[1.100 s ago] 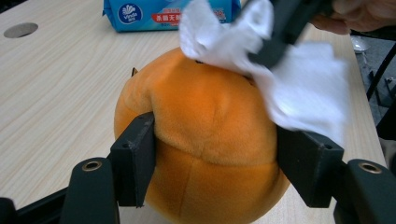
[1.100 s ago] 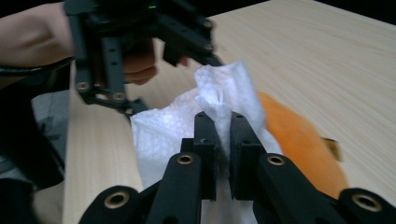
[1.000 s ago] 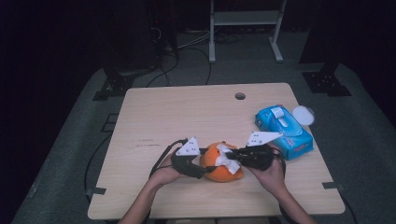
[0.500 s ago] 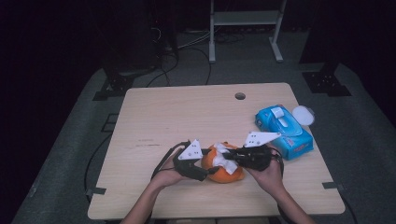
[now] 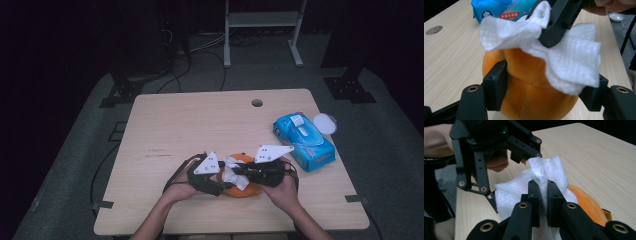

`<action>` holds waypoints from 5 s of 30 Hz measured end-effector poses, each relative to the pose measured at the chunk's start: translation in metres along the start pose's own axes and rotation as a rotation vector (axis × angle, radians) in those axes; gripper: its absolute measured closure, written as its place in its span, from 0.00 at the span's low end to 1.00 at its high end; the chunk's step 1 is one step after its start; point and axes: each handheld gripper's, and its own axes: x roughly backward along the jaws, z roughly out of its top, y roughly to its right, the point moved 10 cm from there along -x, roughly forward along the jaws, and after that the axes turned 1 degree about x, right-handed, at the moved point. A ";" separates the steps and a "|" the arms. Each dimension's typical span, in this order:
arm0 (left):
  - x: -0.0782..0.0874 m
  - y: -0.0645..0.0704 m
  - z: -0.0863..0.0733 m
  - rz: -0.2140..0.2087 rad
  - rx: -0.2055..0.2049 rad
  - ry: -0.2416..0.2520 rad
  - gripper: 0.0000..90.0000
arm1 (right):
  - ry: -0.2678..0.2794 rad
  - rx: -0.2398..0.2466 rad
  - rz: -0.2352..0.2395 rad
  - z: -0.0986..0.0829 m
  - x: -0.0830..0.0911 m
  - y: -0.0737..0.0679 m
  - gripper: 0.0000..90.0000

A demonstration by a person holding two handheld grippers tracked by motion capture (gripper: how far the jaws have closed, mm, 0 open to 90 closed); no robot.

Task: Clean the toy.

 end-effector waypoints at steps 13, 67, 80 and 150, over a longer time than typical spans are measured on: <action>0.001 -0.003 -0.005 -0.010 0.025 0.006 0.35 | -0.014 -0.068 -0.072 -0.017 0.011 0.029 0.88; -0.001 0.002 -0.013 -0.032 -0.004 -0.016 0.35 | -0.036 -0.049 -0.051 -0.013 0.004 0.022 0.90; 0.005 -0.003 0.002 -0.006 0.010 0.030 0.36 | -0.035 -0.091 -0.035 -0.018 -0.001 0.021 0.90; 0.010 -0.029 -0.017 -0.025 0.186 0.073 0.41 | -0.056 -0.164 -0.015 -0.037 0.006 0.027 0.91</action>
